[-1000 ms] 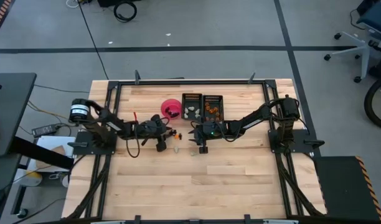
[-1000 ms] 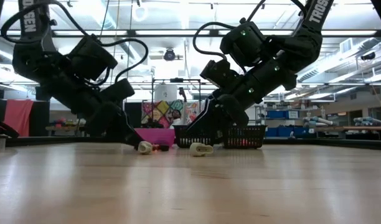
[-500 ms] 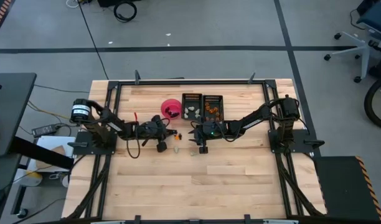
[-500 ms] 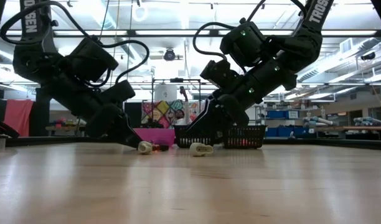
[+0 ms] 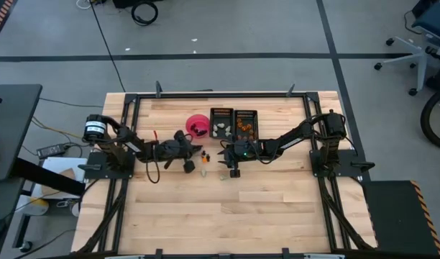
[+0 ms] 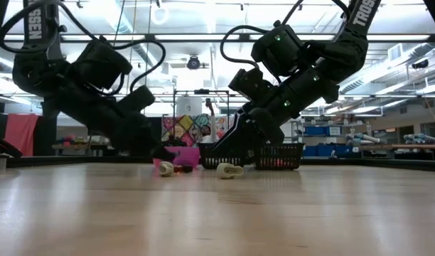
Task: Sort Halloween decoration
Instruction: Put the black skeleton toy into the red bowl
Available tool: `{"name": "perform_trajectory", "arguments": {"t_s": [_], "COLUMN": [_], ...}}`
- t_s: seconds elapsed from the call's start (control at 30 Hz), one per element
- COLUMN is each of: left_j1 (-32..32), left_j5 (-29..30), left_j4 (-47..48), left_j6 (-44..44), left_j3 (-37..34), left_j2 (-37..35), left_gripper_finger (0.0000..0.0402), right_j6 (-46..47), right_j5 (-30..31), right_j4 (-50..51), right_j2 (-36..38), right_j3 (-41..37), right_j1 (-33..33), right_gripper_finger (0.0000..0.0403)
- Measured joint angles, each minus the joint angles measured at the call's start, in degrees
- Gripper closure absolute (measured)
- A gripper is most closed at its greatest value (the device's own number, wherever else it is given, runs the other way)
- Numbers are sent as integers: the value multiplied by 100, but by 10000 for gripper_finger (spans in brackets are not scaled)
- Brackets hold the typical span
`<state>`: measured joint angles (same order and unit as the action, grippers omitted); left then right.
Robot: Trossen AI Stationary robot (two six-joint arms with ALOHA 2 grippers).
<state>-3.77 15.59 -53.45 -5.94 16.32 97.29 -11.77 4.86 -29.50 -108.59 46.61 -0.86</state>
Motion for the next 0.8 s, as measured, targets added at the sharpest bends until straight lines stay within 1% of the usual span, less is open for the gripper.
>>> {"name": "perform_trajectory", "arguments": {"t_s": [0.2, 0.3, 0.47, 0.53, 0.63, 0.73, 0.8], "left_j1": [0, -3, -3, -3, -34, -181, -302], "left_j5": [669, 730, 736, 910, 1316, 1399, 1414], "left_j4": [-377, -690, -1142, -1282, -1259, -1129, -789], "left_j6": [159, 410, 442, 421, 424, 383, 240], "left_j3": [2, 7, 11, 19, 83, 218, 359], "left_j2": [-4, -6, -8, -10, -15, -15, -17], "left_gripper_finger": [396, 396, 397, 397, 397, 397, 395], "right_j6": [0, -20, -22, -34, -66, -88, -81], "right_j5": [-2, -2, -2, -2, -3, -2, -6], "right_j4": [0, -2, -2, -8, -50, -48, -48], "right_j2": [2, 2, 1, 2, 2, 2, 2], "right_j3": [0, 1, 0, 2, 0, 2, 0], "right_j1": [0, 0, 0, 0, 0, 0, 0], "right_gripper_finger": [241, 241, 241, 240, 241, 240, 240]}}
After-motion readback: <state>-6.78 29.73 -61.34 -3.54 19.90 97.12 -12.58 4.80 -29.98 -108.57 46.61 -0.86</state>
